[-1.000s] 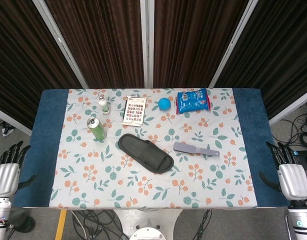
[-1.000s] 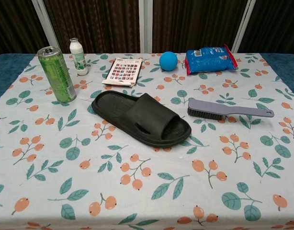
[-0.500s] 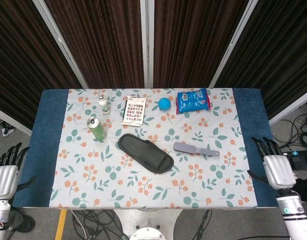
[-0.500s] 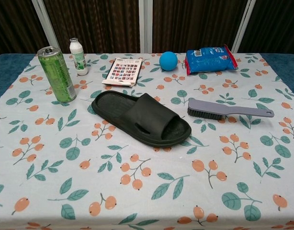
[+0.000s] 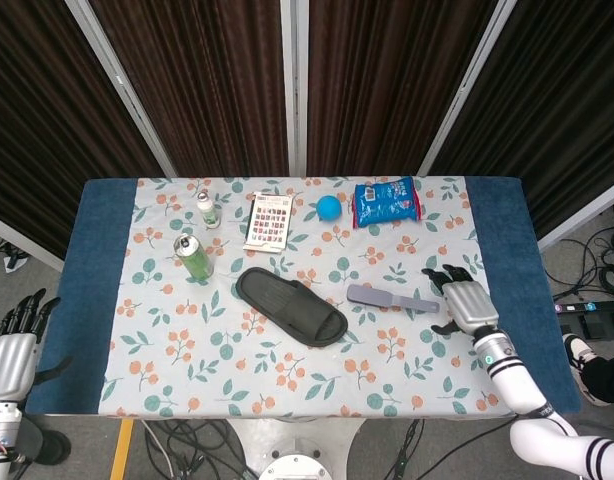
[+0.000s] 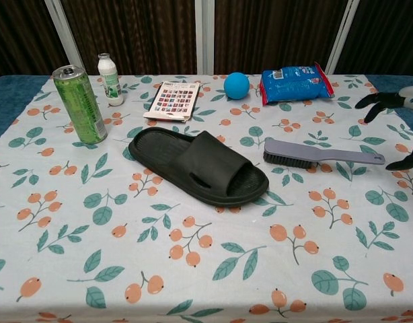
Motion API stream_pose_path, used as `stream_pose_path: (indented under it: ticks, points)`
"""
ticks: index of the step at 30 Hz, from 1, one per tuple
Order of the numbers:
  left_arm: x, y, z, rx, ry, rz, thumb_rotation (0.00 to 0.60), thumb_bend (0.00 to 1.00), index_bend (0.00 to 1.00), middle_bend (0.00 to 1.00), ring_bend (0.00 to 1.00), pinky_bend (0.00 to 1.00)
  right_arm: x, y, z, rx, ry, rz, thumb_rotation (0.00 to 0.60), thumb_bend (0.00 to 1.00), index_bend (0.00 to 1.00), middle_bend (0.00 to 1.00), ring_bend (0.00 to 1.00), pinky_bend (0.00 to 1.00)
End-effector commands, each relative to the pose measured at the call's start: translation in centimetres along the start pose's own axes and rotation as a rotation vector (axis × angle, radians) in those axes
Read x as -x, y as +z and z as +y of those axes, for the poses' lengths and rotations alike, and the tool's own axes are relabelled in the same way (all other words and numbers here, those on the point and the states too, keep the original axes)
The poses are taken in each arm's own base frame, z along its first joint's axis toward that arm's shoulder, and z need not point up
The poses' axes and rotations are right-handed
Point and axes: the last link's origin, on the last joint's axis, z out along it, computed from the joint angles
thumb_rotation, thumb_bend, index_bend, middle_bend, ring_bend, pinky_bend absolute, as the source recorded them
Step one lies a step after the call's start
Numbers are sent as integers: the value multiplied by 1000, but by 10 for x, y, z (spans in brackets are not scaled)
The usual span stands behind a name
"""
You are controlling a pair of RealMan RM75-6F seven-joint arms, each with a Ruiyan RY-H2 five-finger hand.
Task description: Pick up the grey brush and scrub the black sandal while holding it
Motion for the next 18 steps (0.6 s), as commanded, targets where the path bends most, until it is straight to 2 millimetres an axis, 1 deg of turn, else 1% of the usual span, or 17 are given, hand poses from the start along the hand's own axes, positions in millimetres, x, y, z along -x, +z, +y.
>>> stream_pose_path:
  ticks: [1, 8, 14, 18]
  points:
    - [1, 0, -1, -4, -5, -5, 600, 226, 185, 144, 62, 147, 10, 13, -6, 2, -18, -42, 600, 47, 241, 231, 90, 104]
    - [3, 3, 0, -5, -10, -10, 600, 226, 185, 144, 62, 147, 21, 25, -18, -5, -24, -93, 600, 50, 290, 293, 142, 119]
    - [3, 4, -1, -15, -13, -15, 600, 226, 185, 144, 62, 147, 23, 34, -24, -4, -18, -119, 600, 63, 329, 353, 199, 141]
    - [4, 4, -2, -21, -16, -17, 600, 226, 185, 144, 62, 147, 22, 38, -27, -1, 2, -130, 600, 77, 344, 396, 251, 188]
